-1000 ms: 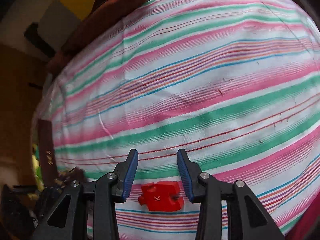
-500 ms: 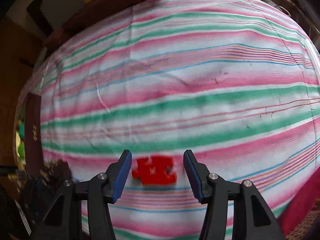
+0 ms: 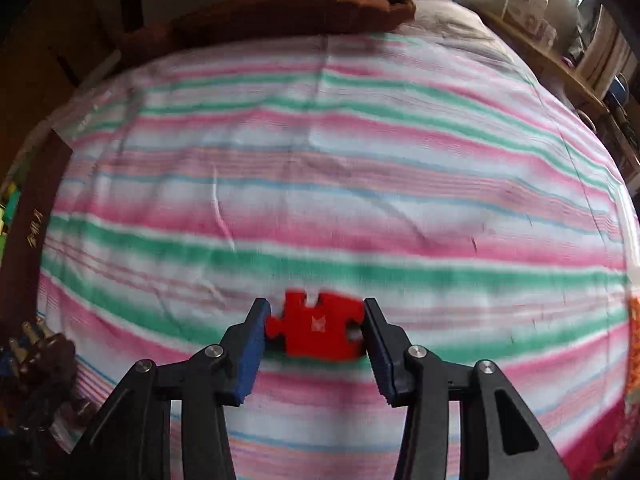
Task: Organize rigid objects
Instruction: 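Grasp the red K puzzle piece with the right tool while the left lifts the brown piece, then carry the brown spiky piece into the gold tray and release it with the left tool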
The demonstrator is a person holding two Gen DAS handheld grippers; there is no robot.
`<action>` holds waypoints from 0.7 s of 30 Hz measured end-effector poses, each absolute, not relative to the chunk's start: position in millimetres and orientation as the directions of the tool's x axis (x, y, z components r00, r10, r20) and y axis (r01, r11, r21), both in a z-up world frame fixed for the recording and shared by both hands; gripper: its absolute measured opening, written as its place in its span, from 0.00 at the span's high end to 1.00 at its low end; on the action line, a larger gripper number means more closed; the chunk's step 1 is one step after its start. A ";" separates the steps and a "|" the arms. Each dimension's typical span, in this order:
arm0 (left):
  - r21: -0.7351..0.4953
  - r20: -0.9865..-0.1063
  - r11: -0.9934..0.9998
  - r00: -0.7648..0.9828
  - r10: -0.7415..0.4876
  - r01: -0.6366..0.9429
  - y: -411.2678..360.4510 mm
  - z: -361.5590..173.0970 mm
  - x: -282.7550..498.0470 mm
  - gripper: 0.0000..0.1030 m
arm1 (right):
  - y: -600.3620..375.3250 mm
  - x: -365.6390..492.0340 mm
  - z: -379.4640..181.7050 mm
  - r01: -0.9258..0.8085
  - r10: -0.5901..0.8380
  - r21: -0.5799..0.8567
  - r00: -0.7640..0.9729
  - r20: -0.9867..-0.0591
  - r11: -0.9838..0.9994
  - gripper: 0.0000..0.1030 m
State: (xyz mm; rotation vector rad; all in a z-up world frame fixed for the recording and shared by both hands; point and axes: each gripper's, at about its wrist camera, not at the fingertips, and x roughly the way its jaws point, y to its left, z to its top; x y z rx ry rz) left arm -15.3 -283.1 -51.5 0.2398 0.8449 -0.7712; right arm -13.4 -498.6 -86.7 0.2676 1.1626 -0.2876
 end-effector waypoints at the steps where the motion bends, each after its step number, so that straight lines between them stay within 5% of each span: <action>1: -0.096 -0.744 0.713 0.426 -0.515 0.695 -281.5 -48.6 -16.3 0.56 | -502.0 -13.2 -86.9 0.362 -0.071 0.076 0.375 -0.925 0.929 0.54; 21: -0.053 -0.685 0.748 0.521 -0.510 0.661 -254.3 -3.6 -27.7 0.56 | -483.3 -12.7 -88.2 0.300 -0.144 -0.020 0.400 -0.905 0.954 0.53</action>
